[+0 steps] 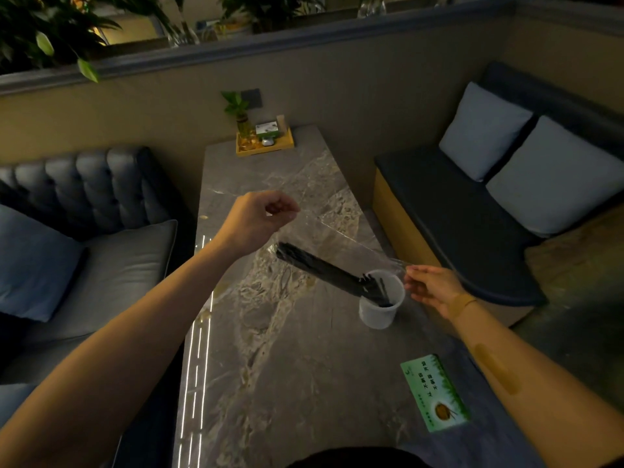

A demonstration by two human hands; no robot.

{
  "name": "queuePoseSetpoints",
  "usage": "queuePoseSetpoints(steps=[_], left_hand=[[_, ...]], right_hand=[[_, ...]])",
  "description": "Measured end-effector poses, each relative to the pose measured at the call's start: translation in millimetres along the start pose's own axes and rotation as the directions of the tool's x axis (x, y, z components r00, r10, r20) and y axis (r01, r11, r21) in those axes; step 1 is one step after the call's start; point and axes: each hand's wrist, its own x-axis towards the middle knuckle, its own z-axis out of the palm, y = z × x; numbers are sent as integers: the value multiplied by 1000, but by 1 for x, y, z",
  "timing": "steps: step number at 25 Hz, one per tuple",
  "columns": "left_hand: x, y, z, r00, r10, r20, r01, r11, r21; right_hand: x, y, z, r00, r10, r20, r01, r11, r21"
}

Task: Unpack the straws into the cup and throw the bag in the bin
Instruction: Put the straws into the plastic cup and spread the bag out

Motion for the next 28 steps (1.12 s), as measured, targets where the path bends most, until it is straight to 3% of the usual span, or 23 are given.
queuePoseSetpoints(steps=[16,28], left_hand=[[34,45,13,992,122,17,-123,991,56],[55,72,27,962,273,9,-273,961,36]], right_hand=[[10,10,-18,997,61,49,-69,980,184],[15,21,-21,989,113,92,-132,964,230]])
